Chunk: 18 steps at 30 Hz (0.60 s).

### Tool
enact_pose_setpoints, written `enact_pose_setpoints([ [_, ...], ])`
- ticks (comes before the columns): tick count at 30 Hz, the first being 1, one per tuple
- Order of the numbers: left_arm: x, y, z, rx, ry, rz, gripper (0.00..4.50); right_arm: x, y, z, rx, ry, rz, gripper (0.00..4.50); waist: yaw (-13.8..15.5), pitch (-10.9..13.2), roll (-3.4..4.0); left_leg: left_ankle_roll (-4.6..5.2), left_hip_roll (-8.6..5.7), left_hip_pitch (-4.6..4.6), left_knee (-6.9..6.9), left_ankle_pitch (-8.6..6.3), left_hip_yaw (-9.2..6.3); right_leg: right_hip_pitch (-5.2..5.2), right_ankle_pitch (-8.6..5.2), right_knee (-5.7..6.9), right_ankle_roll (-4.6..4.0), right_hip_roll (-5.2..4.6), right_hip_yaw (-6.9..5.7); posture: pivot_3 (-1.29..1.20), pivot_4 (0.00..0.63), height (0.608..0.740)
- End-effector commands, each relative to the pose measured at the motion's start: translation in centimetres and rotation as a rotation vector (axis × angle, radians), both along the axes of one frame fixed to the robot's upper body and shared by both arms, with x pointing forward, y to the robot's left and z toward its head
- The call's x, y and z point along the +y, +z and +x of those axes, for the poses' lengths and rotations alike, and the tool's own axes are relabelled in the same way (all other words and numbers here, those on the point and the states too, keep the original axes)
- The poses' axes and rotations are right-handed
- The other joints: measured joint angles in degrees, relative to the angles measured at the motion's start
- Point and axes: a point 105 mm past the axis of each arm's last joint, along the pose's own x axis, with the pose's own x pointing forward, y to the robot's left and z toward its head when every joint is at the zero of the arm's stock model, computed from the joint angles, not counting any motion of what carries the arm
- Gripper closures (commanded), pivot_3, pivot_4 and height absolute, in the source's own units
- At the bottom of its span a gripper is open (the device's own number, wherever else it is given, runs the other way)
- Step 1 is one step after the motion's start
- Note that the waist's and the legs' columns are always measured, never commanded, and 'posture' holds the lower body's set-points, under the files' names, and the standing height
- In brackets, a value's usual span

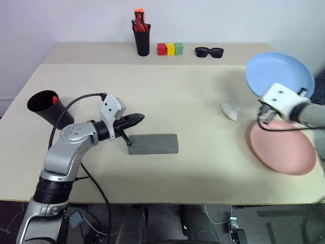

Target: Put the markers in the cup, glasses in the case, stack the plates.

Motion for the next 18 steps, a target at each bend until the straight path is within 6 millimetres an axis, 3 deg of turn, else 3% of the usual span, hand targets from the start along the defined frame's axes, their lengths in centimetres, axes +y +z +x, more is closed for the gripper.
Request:
enact_pose_setpoints([
  [1,-1.3,0.8,-0.1,-0.051,-0.068,0.003,4.50,0.2,0.4,-3.2,0.064,0.026,-0.003,4.45,-0.08,0.00,0.01,0.00,-0.01,0.01,0.04,0.00,0.03,0.02,0.00,0.00,0.00,-0.02,0.01,0.00,0.150,0.740],
  [3,-1.7,0.7,0.0,-0.052,-0.086,0.005,4.50,0.3,-0.9,-4.3,0.129,0.027,0.004,4.45,-0.60,-0.01,0.03,0.00,-0.02,0.04,0.14,0.00,0.10,0.06,0.00,-0.01,0.00,-0.03,0.05,0.00,0.150,0.740],
  [4,-1.9,0.7,0.1,-0.053,-0.090,0.007,4.50,0.5,-1.5,-4.7,0.161,0.018,0.044,4.16,-0.84,-0.01,0.03,0.00,-0.01,0.10,0.19,0.00,0.20,0.07,-0.01,0.02,-0.04,-0.03,0.13,0.00,0.150,0.740],
  [7,-2.2,0.9,0.5,-0.060,-0.090,0.000,4.50,1.5,-2.2,-4.6,0.181,0.060,0.022,3.04,-1.77,-0.01,0.03,0.00,0.00,0.28,0.30,0.00,0.25,0.21,-0.09,0.08,-0.26,-0.01,0.20,0.00,0.150,0.740],
  [10,-1.8,1.0,0.4,-0.064,-0.076,-0.005,4.50,3.0,-1.3,-1.9,0.052,0.086,0.047,1.46,-2.49,-0.01,0.01,0.00,0.02,0.42,0.32,0.00,0.29,0.33,-0.16,0.08,-0.18,-0.01,0.22,0.00,0.150,0.740],
  [14,-1.1,0.7,0.0,-0.065,-0.039,0.002,4.50,6.3,-1.5,2.2,-0.042,0.139,0.136,1.46,-2.92,0.00,-0.01,0.00,0.06,0.56,0.22,0.00,0.28,0.39,-0.06,0.11,-0.34,0.03,0.24,0.00,0.150,0.740],
  [18,-0.2,0.8,-0.6,-0.072,0.014,-0.003,4.50,7.4,-3.7,7.1,-0.065,0.054,0.189,1.46,-2.63,0.02,-0.07,0.00,0.03,0.50,0.09,0.00,0.25,0.34,-0.03,0.09,-0.20,-0.01,0.23,0.00,0.150,0.740],
])
